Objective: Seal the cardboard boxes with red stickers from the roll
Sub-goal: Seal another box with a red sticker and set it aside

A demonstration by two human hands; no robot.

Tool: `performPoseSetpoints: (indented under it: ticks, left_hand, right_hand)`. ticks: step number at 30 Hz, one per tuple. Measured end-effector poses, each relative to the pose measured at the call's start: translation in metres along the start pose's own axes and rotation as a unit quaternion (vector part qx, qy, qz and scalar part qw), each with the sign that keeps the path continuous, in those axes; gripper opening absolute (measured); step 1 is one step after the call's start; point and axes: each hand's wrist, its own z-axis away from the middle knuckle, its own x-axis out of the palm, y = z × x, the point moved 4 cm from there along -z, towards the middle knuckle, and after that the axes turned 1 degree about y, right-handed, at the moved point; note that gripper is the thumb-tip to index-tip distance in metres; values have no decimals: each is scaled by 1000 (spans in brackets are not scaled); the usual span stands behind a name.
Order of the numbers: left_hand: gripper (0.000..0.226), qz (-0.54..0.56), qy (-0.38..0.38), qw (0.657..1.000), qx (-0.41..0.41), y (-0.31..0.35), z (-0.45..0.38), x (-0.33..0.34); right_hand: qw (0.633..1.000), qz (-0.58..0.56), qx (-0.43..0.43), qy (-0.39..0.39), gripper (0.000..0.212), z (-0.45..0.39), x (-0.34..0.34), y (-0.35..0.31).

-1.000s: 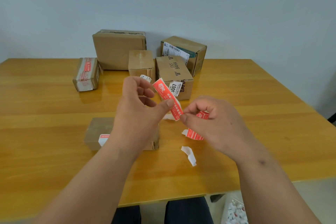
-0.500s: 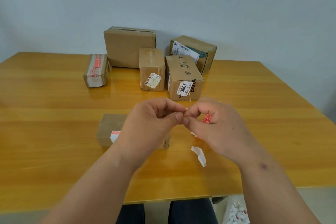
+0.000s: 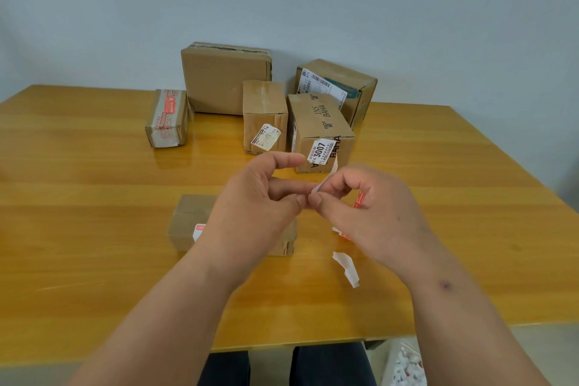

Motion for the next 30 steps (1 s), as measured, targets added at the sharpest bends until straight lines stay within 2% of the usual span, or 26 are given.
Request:
performPoseSetpoints:
  ticks: [6, 16, 30]
  left_hand:
    - [42, -79, 32, 996, 39, 3, 0, -1]
    - [43, -74, 19, 997, 28, -3, 0, -1]
    - [42, -85, 27, 995, 31, -6, -1, -4]
  right_hand:
    - [1000, 1, 18, 1, 20, -1, 2, 2]
    - [1000, 16, -4, -12, 17, 1, 5, 3]
    - [1000, 9, 19, -14, 20, 3, 6, 0]
